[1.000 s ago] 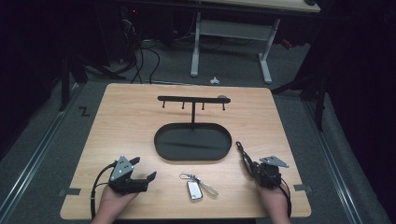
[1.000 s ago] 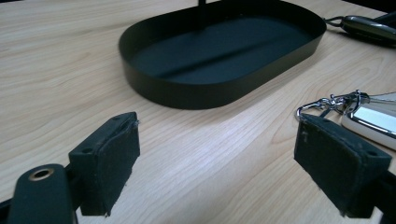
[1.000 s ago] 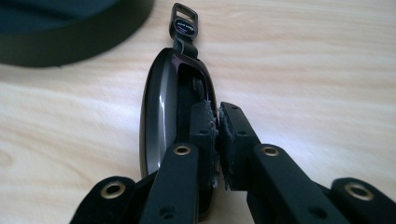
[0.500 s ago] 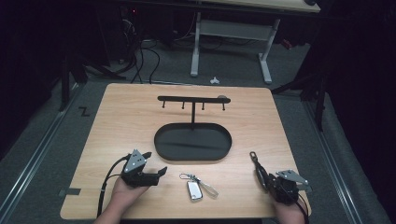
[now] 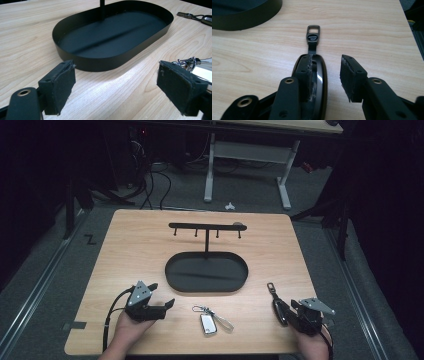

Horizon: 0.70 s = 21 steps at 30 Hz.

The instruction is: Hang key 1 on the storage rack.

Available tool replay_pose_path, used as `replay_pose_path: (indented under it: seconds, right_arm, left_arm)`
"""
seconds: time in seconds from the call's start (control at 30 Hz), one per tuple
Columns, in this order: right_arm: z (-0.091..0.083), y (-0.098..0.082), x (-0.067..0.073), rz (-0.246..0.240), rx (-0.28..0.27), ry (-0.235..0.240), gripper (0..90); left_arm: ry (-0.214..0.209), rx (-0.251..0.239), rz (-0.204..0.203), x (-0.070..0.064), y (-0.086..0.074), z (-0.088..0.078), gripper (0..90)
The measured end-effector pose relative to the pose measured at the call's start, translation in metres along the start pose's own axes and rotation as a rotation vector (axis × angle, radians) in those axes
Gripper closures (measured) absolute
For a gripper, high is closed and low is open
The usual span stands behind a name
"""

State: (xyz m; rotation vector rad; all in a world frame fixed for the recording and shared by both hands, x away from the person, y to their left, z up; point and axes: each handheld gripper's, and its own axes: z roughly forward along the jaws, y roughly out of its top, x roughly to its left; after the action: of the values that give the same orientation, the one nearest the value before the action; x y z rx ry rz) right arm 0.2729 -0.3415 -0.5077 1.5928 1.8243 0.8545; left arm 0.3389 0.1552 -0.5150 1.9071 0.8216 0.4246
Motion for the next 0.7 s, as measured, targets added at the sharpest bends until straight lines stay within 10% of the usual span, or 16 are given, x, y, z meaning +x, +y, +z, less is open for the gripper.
replay_pose_path:
  seconds: [0.47,0.7]
  right_arm:
    - [0.022,0.019,-0.01,-0.059,0.157,-0.069,58.1]
    - [0.023,0.043,-0.008,-0.022,0.275,-0.006,51.7]
  left_arm:
    - [0.015,0.014,0.023,0.006,-0.008,-0.001,16.0]
    - [-0.005,0.005,0.035,0.005,-0.007,0.002,15.9]
